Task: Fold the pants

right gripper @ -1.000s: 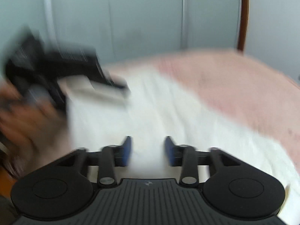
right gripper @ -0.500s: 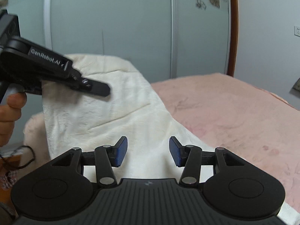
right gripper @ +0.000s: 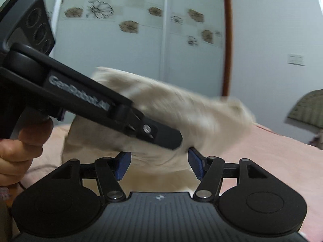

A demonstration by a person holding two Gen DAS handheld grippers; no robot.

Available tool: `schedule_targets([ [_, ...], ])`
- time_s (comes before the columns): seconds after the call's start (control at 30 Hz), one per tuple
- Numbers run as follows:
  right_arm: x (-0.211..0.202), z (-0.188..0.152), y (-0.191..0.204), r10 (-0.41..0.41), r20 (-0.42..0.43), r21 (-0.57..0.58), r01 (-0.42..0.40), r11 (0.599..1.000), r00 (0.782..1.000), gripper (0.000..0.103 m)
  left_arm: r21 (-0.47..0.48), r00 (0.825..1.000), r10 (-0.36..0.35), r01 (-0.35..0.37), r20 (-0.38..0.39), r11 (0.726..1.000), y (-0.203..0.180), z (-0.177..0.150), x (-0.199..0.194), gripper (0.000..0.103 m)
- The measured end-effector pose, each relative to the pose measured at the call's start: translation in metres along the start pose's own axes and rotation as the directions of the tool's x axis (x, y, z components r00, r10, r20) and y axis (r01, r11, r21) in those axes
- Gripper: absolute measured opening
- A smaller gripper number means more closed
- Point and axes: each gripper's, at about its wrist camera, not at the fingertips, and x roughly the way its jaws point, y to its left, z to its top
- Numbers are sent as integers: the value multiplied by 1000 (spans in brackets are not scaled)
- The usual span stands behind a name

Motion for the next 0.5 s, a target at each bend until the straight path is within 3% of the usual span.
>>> schedule_targets([
  [0.23, -38, -25, -35, -100, -40, 58, 102, 993, 994, 62, 133, 997, -65, 72, -51, 989, -53, -33, 44, 16],
  [0.5, -59, -49, -53, -167, -92, 90, 175, 981, 982, 62, 162, 989, -91, 110, -118, 981, -79, -54, 83, 18],
])
